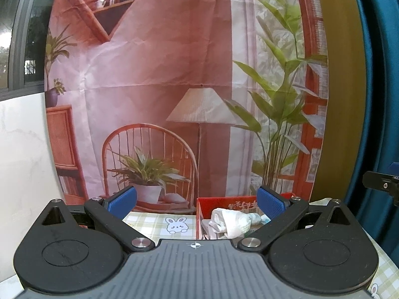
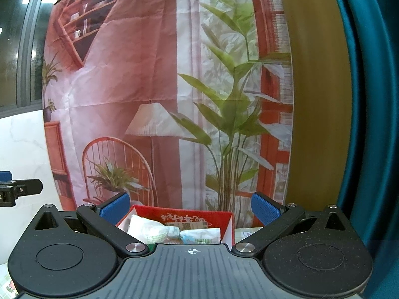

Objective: Organize soft objects

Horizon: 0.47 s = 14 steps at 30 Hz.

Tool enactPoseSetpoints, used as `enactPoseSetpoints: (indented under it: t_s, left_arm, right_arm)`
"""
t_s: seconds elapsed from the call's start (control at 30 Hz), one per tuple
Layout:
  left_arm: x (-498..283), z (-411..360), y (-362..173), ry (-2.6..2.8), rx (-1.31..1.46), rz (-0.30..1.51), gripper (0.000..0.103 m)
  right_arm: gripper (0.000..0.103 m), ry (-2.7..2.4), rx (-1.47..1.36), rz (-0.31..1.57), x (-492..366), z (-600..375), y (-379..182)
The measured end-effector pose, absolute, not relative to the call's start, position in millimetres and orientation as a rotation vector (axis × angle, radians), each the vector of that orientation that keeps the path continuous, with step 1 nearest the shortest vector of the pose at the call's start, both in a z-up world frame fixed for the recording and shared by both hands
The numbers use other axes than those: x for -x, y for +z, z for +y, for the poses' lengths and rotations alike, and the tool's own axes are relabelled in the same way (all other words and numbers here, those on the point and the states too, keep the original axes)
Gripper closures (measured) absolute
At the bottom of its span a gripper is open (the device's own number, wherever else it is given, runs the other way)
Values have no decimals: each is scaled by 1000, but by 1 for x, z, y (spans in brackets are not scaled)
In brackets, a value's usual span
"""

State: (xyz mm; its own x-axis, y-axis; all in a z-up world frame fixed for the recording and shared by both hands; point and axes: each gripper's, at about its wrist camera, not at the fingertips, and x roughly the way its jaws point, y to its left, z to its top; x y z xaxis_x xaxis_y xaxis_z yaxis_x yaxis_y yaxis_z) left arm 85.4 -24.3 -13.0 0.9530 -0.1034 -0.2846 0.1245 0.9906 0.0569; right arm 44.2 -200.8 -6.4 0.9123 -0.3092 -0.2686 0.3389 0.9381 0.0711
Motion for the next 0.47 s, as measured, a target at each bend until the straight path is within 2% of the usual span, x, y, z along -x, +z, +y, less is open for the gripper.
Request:
enactPoseSetpoints:
  t_s: [0.47]
  left_arm:
    - [-84, -25, -12, -122, -93, 268, 0]
  right_arm:
    - [0, -334, -117, 264, -44, -201, -5]
